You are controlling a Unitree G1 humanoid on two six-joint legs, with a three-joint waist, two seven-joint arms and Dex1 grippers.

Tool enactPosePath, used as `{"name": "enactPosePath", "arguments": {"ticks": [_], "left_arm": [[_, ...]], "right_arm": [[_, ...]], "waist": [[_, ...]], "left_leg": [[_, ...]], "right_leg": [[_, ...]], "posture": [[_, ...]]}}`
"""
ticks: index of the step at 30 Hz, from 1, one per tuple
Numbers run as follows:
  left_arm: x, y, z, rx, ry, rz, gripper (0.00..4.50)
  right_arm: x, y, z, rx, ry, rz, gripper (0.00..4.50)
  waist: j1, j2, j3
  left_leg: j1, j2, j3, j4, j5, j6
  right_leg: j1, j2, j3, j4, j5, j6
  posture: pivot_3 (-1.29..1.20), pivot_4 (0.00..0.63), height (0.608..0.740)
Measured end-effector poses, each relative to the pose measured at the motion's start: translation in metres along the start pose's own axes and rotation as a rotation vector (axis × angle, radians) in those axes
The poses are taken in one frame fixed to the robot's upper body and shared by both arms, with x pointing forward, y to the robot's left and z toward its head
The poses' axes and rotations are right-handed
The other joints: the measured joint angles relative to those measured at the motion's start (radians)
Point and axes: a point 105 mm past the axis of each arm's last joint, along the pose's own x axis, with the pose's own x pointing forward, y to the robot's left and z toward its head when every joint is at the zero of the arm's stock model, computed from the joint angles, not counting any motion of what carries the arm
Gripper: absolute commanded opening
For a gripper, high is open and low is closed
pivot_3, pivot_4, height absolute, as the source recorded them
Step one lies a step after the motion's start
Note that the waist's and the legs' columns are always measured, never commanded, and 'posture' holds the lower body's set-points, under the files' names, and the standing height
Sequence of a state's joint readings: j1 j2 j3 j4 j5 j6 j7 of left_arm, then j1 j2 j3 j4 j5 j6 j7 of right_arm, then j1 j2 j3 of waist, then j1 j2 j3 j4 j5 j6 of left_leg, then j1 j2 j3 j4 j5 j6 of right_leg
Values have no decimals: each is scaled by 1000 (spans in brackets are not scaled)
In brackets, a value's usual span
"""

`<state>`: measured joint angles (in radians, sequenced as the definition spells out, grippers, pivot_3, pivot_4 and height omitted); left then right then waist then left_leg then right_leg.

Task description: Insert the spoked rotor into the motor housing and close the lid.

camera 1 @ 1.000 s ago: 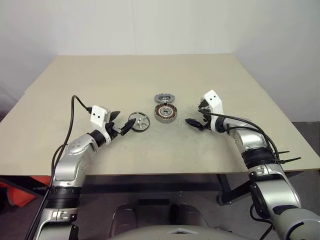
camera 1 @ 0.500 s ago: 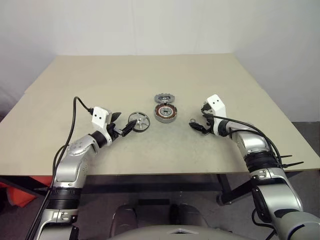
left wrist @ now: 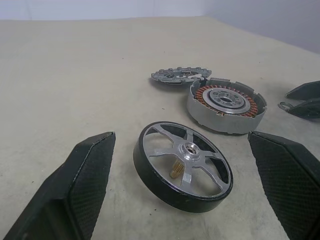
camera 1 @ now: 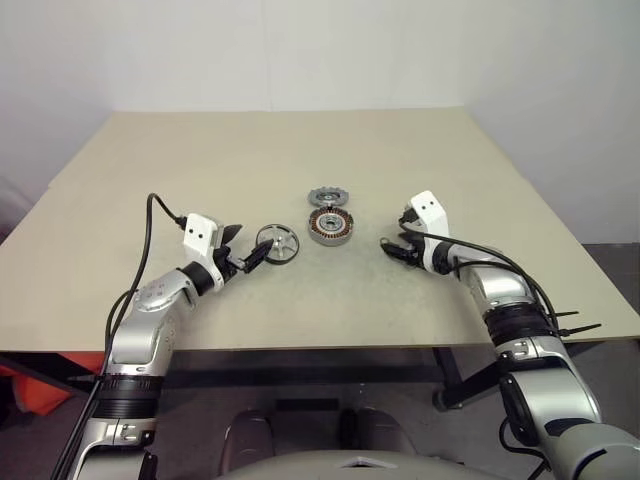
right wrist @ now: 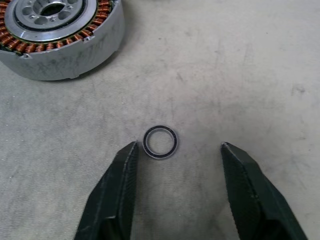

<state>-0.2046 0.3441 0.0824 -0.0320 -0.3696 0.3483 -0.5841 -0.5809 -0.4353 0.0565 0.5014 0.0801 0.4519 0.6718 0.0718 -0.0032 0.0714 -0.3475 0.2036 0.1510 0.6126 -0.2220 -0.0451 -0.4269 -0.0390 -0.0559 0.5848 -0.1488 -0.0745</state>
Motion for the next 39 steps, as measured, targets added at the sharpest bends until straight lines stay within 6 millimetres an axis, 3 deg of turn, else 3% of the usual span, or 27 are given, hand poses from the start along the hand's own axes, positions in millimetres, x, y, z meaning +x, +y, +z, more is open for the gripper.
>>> {"name": "enactPosePath", "arguments": {"ticks": [21, 24, 26, 32, 35, 37, 39], "left_arm": [[-1, 0, -1, 1, 3, 1, 4500], [-1, 1, -1, 2, 3, 2, 4500], [-1, 1, -1, 2, 3, 2, 4500], [-1, 1, -1, 2, 4, 2, 4500], [-1, 1, -1, 3, 4, 2, 4500], [-1, 1, -1, 3, 4, 3, 4500], [-1, 1, -1, 3, 4, 3, 4500]], "right_arm": [[10, 10, 4, -4, -10, 26, 2938], [11, 9, 4, -2, -7, 23, 2407], [11, 8, 4, -4, -7, 19, 1796], [10, 8, 4, -7, -7, 20, 1796], [9, 7, 3, -8, -6, 17, 1211], [9, 6, 3, -9, -4, 16, 577], [8, 6, 3, -8, -2, 15, 554]], "waist": [[-3, 0, 0], [-3, 0, 0], [-3, 0, 0], [-3, 0, 0], [-2, 0, 0], [-1, 0, 0], [-1, 0, 0]], "left_leg": [[3, 0, 0, 0, 0, 0], [4, 0, 0, 0, 1, 0], [4, 0, 0, 0, 1, 0], [4, 0, 0, 0, 1, 0], [4, 0, 0, 0, 1, 0], [4, 0, 0, 0, 1, 0], [4, 0, 0, 0, 1, 0]], "right_leg": [[2, 0, -1, 0, 0, 0], [3, 0, -1, 0, 0, 0], [3, 0, -1, 0, 0, 0], [3, 0, -1, 0, 0, 0], [3, -1, -1, 0, 0, 0], [3, -1, -1, 0, 0, 0], [3, -1, -1, 0, 0, 0]], "posture": [[0, 0, 740], [0, 0, 740], [0, 0, 740], [0, 0, 740], [0, 0, 740], [0, 0, 740], [0, 0, 740]]}}
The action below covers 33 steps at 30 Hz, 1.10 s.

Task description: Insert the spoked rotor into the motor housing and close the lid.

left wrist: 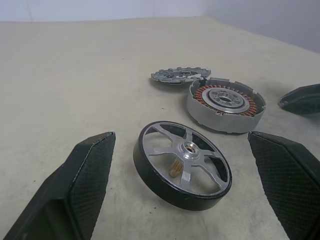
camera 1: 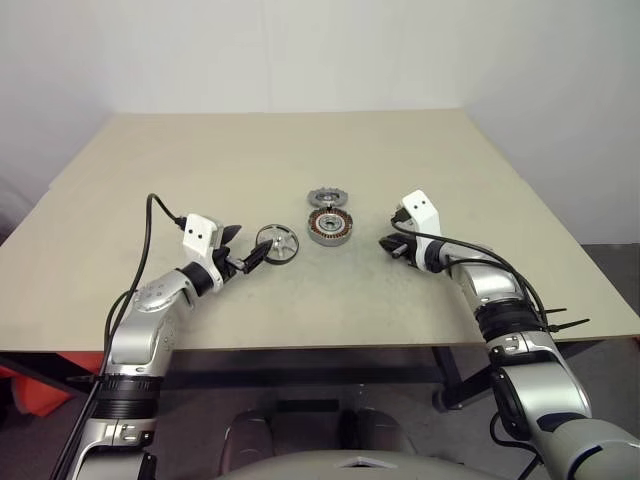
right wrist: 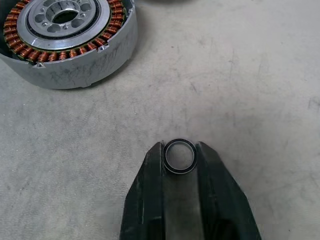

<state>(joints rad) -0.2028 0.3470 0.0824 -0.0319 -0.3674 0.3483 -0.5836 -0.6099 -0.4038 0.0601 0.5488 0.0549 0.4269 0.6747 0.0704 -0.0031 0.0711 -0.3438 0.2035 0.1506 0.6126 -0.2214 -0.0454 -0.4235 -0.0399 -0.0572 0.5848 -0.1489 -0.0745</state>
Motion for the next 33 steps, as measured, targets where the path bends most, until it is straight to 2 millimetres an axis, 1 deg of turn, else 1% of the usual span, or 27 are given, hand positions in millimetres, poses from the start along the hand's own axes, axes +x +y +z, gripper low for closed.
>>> {"name": "enactPosePath", "arguments": {"ticks": [5, 8, 10, 14, 17, 20, 24, 33], "left_arm": [[0, 0, 0, 1, 1, 0, 4500], [0, 0, 0, 2, 1, 1, 4500], [0, 0, 0, 3, 1, 0, 4500], [0, 0, 0, 4, 2, 0, 4500], [0, 0, 0, 6, 4, 0, 4500], [2, 0, 1, 11, 4, -2, 4500], [4, 0, 2, 15, 4, -9, 4500], [7, -1, 1, 13, 10, -27, 4500]], "right_arm": [[-2, -1, 0, -5, 3, -3, 554], [-8, -4, 3, -29, 4, -17, 554], [-14, -11, 8, -64, 9, -48, 554], [-31, -35, 11, -118, 44, -148, 554], [-42, -42, 11, -142, 56, -177, 554], [-50, -44, 1, -148, 89, -186, 554], [-57, -42, -23, -123, 150, -181, 554], [-64, -44, -27, -114, 157, -196, 554]], "waist": [[1, 0, 0], [2, 0, 0], [2, 0, 0], [3, 0, 0], [5, 0, 0], [6, 0, 0], [7, 0, 0], [10, 2, -1]], "left_leg": [[-1, 0, -1, 0, 0, 0], [-1, -1, -1, 0, 0, 0], [-1, -1, -1, 0, 0, 0], [-1, -2, -1, 0, 0, 0], [-1, -4, -1, 0, 0, 0], [-2, -4, -1, 0, 0, 1], [-3, -4, -2, 0, 0, 1], [-4, -4, -3, 0, 0, 2]], "right_leg": [[0, -1, 0, 0, 0, 0], [0, -1, 0, 0, 0, 0], [0, -1, 0, 0, 0, 0], [0, -1, -1, 0, 0, 0], [0, -1, -1, -1, 0, 0], [0, -1, -2, -2, 0, 0], [0, -1, -3, -4, 0, 0], [1, -2, -6, -7, 0, 0]], "posture": [[0, 0, 740], [0, 0, 740], [0, 0, 740], [0, 0, 740], [0, 0, 740], [0, 0, 740], [0, 0, 740], [0, 0, 740]]}}
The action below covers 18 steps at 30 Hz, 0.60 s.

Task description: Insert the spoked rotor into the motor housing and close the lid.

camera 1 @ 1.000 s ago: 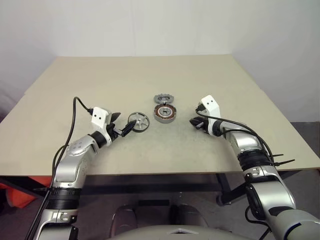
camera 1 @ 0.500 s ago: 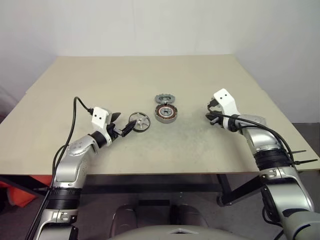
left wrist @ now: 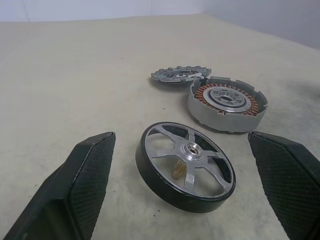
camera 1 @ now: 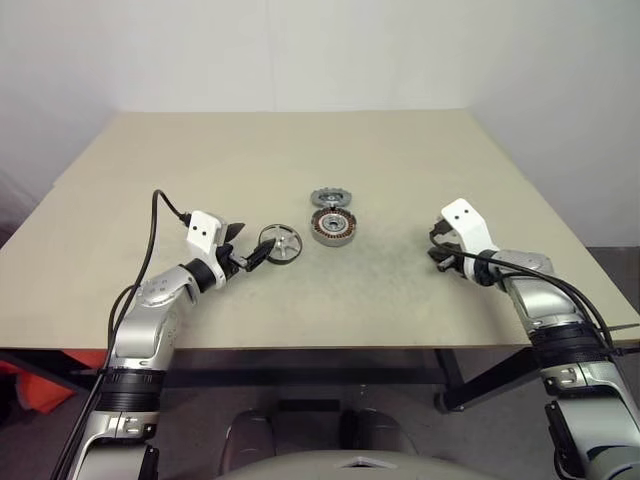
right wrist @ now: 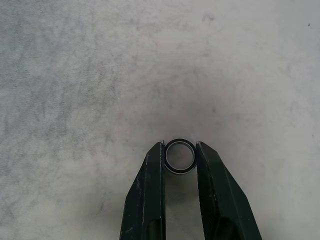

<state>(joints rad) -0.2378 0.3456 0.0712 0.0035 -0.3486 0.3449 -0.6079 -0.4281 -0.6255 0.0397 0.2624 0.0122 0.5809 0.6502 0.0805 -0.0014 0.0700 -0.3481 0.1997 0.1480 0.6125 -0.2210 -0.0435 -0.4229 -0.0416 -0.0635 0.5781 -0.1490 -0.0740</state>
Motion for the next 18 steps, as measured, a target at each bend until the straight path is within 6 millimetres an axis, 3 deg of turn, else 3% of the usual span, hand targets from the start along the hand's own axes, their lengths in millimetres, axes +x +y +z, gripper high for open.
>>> {"name": "enactPosePath", "arguments": {"ticks": [1, 7, 12, 18], "left_arm": [[0, 0, 0, -1, 2, 0, 4500], [1, 0, -4, -8, 11, -3, 4500], [1, -1, -4, -8, 14, -6, 4500], [2, -1, -5, -7, 18, -7, 4500]], "right_arm": [[0, 0, -1, 7, 1, 1, 554], [-3, -5, -1, 12, 4, -10, 2619], [-6, 5, 13, -9, -59, 39, 2619], [-12, 33, 59, -139, -217, 188, 2619]], "waist": [[0, 0, 0], [3, 0, 0], [3, 1, -1], [2, 1, -1]], "left_leg": [[0, 0, 0, 0, 0, 0], [0, 0, -1, 0, 0, 1], [0, 2, -1, -1, 0, 1], [0, 2, 0, 0, 0, 1]], "right_leg": [[0, 0, -1, 0, 0, 0], [1, -1, -3, -1, 0, 0], [1, -1, -5, -1, 0, 0], [1, -3, -7, -1, 0, 0]], "posture": [[0, 0, 740], [0, 0, 740], [0, 0, 740], [0, 0, 740]]}}
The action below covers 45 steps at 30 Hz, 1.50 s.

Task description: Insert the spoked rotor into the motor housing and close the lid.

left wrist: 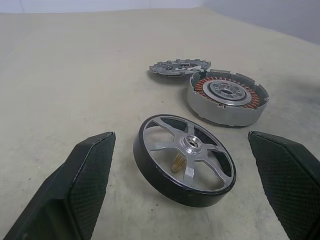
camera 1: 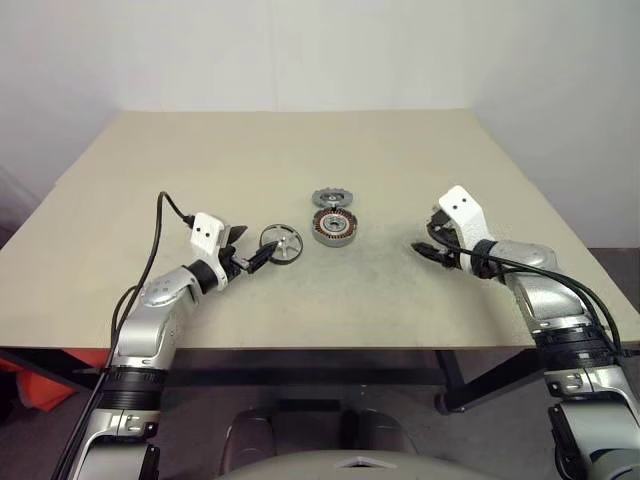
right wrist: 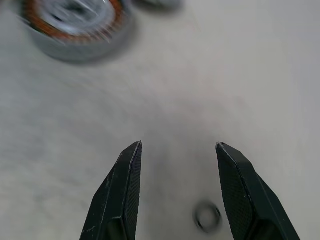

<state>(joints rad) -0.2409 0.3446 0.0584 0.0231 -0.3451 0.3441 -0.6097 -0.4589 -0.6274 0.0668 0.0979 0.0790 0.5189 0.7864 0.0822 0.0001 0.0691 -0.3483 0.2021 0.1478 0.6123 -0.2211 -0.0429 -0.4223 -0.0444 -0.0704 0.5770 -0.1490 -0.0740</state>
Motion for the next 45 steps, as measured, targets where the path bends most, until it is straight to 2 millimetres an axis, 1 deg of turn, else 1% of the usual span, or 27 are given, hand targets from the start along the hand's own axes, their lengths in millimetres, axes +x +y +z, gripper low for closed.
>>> {"name": "enactPosePath", "arguments": {"ticks": [2, 5, 6, 9, 11, 15, 19, 22, 25, 28, 30, 33, 34, 37, 39, 45], "left_arm": [[0, 0, 0, 0, -1, 1, 4500], [1, 0, 1, 1, -5, 3, 4500], [1, 0, 1, 3, -7, 5, 4500], [2, 0, 2, 7, -12, 9, 4500], [1, 0, 2, 8, -12, 13, 4500], [0, -1, 0, 4, -16, 25, 4500], [-3, -3, 0, 9, -23, 35, 4500], [-6, -2, -3, 7, -15, 50, 4500], [-7, -1, -2, 13, -18, 58, 4500], [-10, 2, 1, 21, -25, 71, 4500], [-11, 4, 2, 24, -26, 82, 4500], [-11, 3, 3, 26, -29, 83, 4500], [-11, 3, 3, 26, -29, 83, 4500], [-12, 4, 2, 26, -25, 87, 4500], [-13, 5, 2, 27, -24, 89, 4500], [-13, 5, 2, 29, -24, 90, 4500]], "right_arm": [[6, 12, 20, -85, -42, 93, 2619], [17, 31, 39, -261, -64, 229, 2619], [22, 34, 43, -335, -53, 267, 2619], [38, 41, 44, -539, -1, 360, 2619], [46, 46, 46, -613, 7, 411, 2619], [65, 57, 61, -734, -11, 495, 2619], [76, 54, 60, -781, 20, 506, 2619], [83, 52, 55, -765, 46, 518, 2619], [88, 52, 50, -741, 75, 528, 2619], [92, 50, 38, -720, 122, 512, 2619], [96, 50, 40, -713, 123, 495, 2619], [99, 49, 41, -709, 127, 478, 1987], [99, 49, 42, -710, 126, 474, 1692], [99, 50, 44, -722, 119, 482, 592], [99, 51, 45, -728, 113, 484, 18], [99, 50, 44, -720, 114, 477, 18]], "waist": [[-1, 0, 0], [0, 0, 0], [-1, 0, 0], [-3, 0, 0], [-5, 0, 0], [-9, 0, 0], [-9, 0, 0], [-14, 0, 0], [-15, 0, 0], [-14, 1, 0], [-15, 1, 0], [-15, 1, 0], [-15, 1, 0], [-16, 1, 0], [-20, 1, 0], [-19, 1, 1]], "left_leg": [[0, 1, 0, 0, 0, 0], [0, 3, 0, 0, 0, -1], [1, 3, 0, 0, 1, -1], [1, 3, 0, 1, 1, 0], [0, 3, 0, 1, 0, 1], [-1, 3, 0, 0, -1, 3], [-1, 2, 0, 0, -2, 3], [-1, 2, 1, 1, -1, 3], [-1, 2, 1, 1, -1, 2], [-1, 3, 1, 1, 0, 1], [0, 3, 1, 1, 0, 0], [1, 3, 1, 2, 1, 0], [1, 3, 1, 2, 1, 0], [1, 3, 1, 2, 1, 0], [1, 3, 1, 2, 1, 0], [0, 4, 1, 2, 1, 0]], "right_leg": [[0, -2, -5, 0, 0, 0], [0, -4, -9, 0, 0, 0], [0, -4, -10, 0, 0, 0], [0, -7, -11, 0, 0, 0], [0, -8, -11, 0, 0, 0], [-1, -9, -11, 1, 0, -1], [-1, -11, -11, 2, 0, -2], [-1, -11, -11, 4, 0, -1], [-1, -11, -10, 7, -1, -2], [-1, -11, -10, 9, -1, -3], [-1, -11, -10, 11, -1, -3], [-1, -11, -10, 11, -1, -3], [-1, -11, -10, 11, -1, -3], [-1, -11, -10, 11, -1, -3], [-1, -11, -10, 12, -1, -3], [-1, -11, -10, 12, -1, -4]], "posture": [[0, 0, 740], [0, 0, 740], [0, 0, 740], [0, 0, 740], [0, 0, 740], [0, 0, 740], [0, 0, 740], [0, 0, 740], [0, 0, 740], [0, 0, 740], [0, 0, 740], [0, 0, 740], [0, 0, 740], [0, 0, 740], [0, 0, 740], [0, 0, 740]]}}
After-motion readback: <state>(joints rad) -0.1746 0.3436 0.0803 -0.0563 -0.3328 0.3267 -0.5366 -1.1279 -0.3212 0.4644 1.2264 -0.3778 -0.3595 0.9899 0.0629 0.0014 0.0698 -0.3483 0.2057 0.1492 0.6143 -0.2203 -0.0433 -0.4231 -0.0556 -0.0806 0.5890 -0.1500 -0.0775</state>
